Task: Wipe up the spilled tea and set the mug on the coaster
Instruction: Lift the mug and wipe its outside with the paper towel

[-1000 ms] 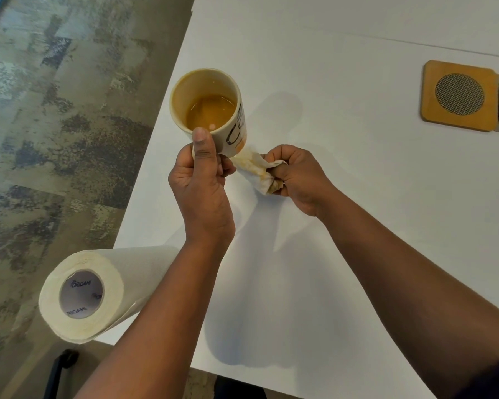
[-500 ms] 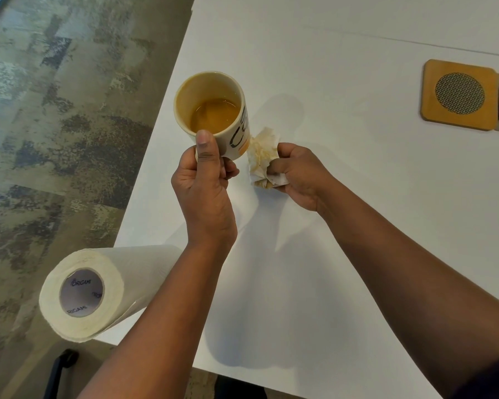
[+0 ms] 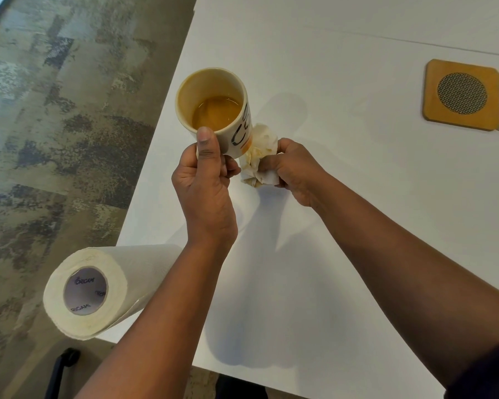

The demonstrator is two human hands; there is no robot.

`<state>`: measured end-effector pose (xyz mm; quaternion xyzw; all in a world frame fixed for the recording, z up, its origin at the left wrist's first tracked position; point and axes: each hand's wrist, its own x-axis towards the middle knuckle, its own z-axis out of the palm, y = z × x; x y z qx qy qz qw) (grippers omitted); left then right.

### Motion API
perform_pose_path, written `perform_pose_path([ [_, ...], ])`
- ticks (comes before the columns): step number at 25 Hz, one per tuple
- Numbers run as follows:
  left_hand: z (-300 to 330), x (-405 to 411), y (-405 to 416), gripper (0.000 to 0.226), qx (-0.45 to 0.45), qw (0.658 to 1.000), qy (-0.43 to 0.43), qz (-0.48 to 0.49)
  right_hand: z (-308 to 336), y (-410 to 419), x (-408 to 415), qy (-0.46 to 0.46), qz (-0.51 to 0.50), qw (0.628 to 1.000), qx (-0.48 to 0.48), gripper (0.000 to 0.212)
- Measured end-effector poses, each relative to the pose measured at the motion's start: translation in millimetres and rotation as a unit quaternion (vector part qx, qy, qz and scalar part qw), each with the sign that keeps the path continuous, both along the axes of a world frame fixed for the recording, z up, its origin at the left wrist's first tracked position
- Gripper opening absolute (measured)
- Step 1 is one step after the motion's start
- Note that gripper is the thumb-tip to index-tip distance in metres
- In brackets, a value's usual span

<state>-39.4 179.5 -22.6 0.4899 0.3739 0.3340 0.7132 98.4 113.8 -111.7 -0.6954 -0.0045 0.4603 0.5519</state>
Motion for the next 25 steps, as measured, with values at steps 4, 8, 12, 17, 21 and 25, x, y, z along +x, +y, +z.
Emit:
perform_pose_path([
  [4,0.6,-0.1,-0.7,0.033,-0.001,1.0,-0.001,-0.014,9.6,12.8,-0.6,0.04,-0.031,0.997,0.055,0.045],
  [8,0.0,-0.8,-2.4,0.039,0.0,1.0,0.016,-0.025,20.3,21.5,6.1,-0.001,0.007,0.99,0.141,0.028],
  [12,0.9,0.3,0.9,0.033,0.007,1.0,0.024,-0.006,28.4,10.9,14.7,-0.017,0.012,0.983,0.184,0.028],
  [17,-3.0,6.2,6.2,0.037,0.013,1.0,0.007,0.013,21.5,1.1,-18.2,-0.058,-0.027,0.977,0.204,0.019],
  [21,-4.9,9.9,6.8,0.042,0.009,1.0,-0.005,0.021,17.9,-4.4,-45.9,-0.074,-0.051,0.97,0.227,0.016],
  [25,-3.7,13.4,6.5,0.043,-0.011,1.0,-0.023,0.011,11.9,-2.2,-57.7,-0.036,-0.025,0.981,0.19,0.016],
])
